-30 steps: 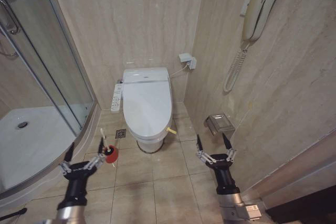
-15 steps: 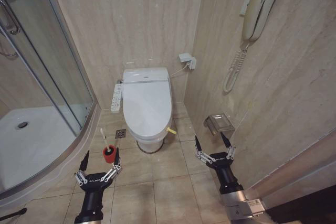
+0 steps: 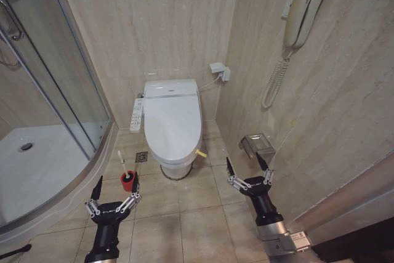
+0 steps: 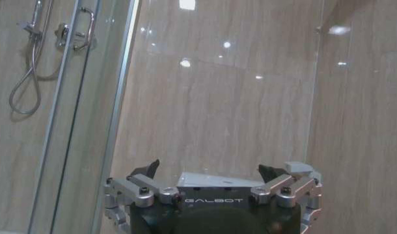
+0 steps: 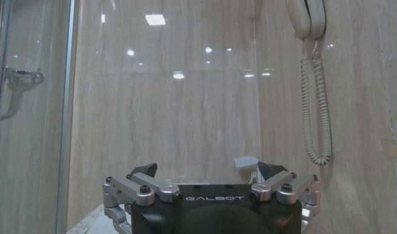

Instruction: Open the toilet lid, clean the toilet bowl with a toilet brush, close the toilet lid, and flush.

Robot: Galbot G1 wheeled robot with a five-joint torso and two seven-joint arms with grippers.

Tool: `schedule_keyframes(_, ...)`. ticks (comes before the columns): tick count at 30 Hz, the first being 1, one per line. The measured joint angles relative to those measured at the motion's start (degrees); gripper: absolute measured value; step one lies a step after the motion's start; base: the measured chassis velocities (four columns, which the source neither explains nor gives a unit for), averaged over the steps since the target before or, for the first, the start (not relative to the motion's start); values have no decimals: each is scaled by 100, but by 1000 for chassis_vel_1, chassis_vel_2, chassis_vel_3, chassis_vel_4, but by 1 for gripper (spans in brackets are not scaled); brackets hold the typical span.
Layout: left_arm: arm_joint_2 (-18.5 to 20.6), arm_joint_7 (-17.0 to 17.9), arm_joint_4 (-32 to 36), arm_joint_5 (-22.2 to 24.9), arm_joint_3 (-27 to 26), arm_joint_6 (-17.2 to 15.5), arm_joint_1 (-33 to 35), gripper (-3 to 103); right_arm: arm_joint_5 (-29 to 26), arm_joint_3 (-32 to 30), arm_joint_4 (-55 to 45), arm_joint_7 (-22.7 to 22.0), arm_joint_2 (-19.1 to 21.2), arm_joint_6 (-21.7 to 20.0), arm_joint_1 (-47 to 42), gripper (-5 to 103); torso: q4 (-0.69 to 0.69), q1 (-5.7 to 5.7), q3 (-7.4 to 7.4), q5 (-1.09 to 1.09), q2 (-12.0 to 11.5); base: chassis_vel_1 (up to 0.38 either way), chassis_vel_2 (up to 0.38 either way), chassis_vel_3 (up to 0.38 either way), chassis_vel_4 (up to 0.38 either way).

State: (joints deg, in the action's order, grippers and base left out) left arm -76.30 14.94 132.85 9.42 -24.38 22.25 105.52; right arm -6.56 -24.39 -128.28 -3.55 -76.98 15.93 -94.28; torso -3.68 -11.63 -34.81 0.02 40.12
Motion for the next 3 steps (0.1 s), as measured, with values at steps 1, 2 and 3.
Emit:
schedule_keyframes(1, 0, 0, 0, 1, -1, 0, 0, 100, 0, 0, 0, 0, 0, 0, 0, 100, 0, 0, 0, 0, 0, 0, 0, 0, 0)
schedule_keyframes(2, 1, -1, 1, 2, -2, 0, 0, 100, -1, -1, 0, 1, -1, 1, 0, 100, 0, 0, 0, 0, 0, 0, 0, 0, 0)
schedule_keyframes(3, 1, -2, 1, 3, -2, 0, 0, 100, -2, -1, 0, 2, -2, 2, 0, 100, 0, 0, 0, 0, 0, 0, 0, 0, 0)
